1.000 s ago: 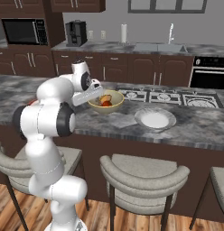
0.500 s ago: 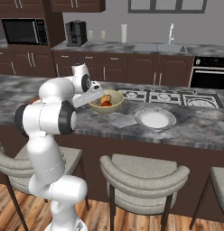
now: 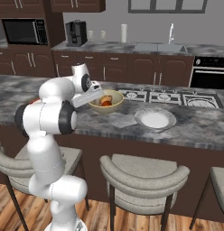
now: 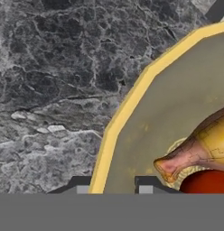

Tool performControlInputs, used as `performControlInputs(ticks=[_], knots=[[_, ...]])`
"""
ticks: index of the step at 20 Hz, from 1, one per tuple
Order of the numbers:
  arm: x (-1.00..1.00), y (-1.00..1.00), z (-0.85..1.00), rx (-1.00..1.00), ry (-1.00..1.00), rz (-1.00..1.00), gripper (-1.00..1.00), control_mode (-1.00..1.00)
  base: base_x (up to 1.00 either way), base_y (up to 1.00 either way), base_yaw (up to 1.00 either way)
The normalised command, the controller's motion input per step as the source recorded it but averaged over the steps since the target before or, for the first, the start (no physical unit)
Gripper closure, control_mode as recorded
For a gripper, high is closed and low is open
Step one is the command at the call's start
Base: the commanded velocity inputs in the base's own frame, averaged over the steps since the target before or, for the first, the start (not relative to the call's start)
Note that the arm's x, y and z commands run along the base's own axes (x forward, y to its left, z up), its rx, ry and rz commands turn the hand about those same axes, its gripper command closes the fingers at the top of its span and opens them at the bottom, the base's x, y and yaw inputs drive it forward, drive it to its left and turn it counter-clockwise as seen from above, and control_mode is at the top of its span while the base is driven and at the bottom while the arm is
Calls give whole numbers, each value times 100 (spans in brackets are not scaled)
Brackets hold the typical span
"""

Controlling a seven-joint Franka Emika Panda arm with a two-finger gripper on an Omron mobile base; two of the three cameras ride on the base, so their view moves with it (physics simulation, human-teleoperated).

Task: Pick the chicken drumstick and tomato from their plates and place them in the bowl. Then put the bowl in the fridge.

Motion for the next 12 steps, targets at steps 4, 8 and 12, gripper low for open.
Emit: performControlInputs(ticks=[4,8,12], knots=[[-5,-7,11,0,0,0,100,-100,0,0,0],[-44,1,45,0,-17,0,100,-100,0,0,0],[-63,8,27,0,-22,0,100,-100,0,0,0]])
